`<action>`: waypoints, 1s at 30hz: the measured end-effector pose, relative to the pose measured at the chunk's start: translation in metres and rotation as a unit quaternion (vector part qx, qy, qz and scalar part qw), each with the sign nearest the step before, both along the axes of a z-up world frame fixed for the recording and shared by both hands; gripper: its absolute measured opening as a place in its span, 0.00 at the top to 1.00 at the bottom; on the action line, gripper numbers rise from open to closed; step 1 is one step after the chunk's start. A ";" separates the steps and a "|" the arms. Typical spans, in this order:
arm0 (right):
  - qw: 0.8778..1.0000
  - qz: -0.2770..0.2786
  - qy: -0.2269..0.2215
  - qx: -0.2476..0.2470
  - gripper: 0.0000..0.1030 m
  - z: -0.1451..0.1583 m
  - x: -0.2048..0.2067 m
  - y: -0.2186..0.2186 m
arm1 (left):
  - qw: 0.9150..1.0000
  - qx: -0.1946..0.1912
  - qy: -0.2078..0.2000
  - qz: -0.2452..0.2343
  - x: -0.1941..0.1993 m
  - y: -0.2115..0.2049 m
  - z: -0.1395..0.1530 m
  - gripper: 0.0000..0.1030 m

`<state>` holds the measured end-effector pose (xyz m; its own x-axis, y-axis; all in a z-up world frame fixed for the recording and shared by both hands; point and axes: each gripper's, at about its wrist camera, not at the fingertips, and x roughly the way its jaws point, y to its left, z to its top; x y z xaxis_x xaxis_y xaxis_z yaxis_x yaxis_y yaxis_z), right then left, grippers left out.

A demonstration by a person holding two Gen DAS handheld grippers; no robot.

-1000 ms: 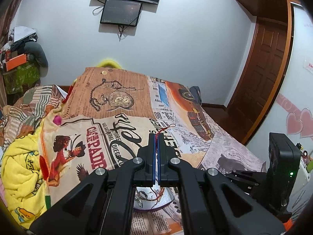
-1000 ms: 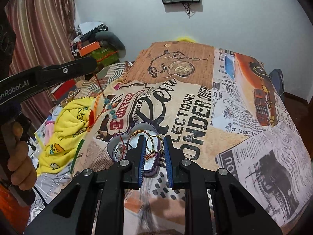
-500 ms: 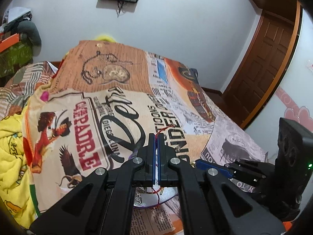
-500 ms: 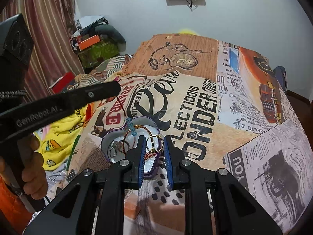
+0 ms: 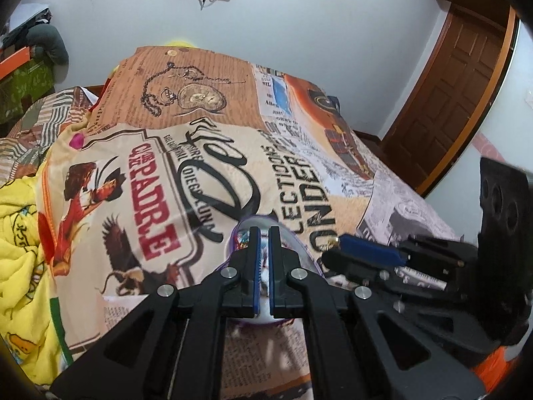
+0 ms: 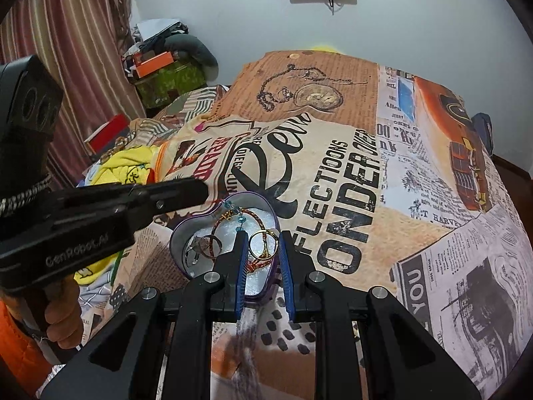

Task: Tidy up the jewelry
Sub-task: 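Open both tools to release the earrings into the tin and withdraw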

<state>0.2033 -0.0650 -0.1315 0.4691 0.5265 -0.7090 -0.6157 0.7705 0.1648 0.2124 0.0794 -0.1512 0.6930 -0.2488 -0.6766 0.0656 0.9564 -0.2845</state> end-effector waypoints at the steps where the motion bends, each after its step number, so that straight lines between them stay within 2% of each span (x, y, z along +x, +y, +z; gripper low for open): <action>1: 1.000 0.001 0.001 -0.001 0.84 -0.001 0.000 0.001 | 1.000 0.001 0.003 -0.001 -0.001 0.001 -0.001 0.98; 3: 1.000 0.003 0.003 -0.002 0.84 -0.002 0.001 0.004 | 1.000 0.005 0.007 0.000 -0.004 0.004 -0.003 0.92; 5: 1.000 0.005 0.004 -0.004 0.84 -0.003 0.001 0.006 | 1.000 0.019 0.006 0.006 -0.009 0.005 -0.004 0.80; 8: 1.000 0.008 0.005 -0.007 0.84 -0.004 0.002 0.011 | 0.999 0.044 -0.003 0.015 -0.015 0.006 -0.003 0.69; 15: 1.000 0.017 0.012 -0.017 0.84 -0.010 0.007 0.021 | 0.996 0.077 0.002 0.035 -0.022 0.017 -0.011 0.66; 17: 0.999 0.021 0.016 -0.020 0.84 -0.012 0.007 0.025 | 0.996 0.078 0.005 0.035 -0.024 0.018 -0.013 0.62; 25: 0.999 0.024 0.034 -0.033 0.83 -0.017 0.008 0.031 | 0.996 0.078 0.010 0.045 -0.030 0.024 -0.018 0.59; 30: 0.999 0.015 0.026 -0.030 0.81 -0.008 0.003 0.022 | 0.996 0.076 0.009 0.045 -0.035 0.022 -0.014 0.59</action>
<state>0.2065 -0.0428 -0.1400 0.4161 0.4961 -0.7620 -0.6307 0.7612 0.1512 0.1776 0.1013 -0.1655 0.6959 -0.0806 -0.7136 -0.0251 0.9903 -0.1363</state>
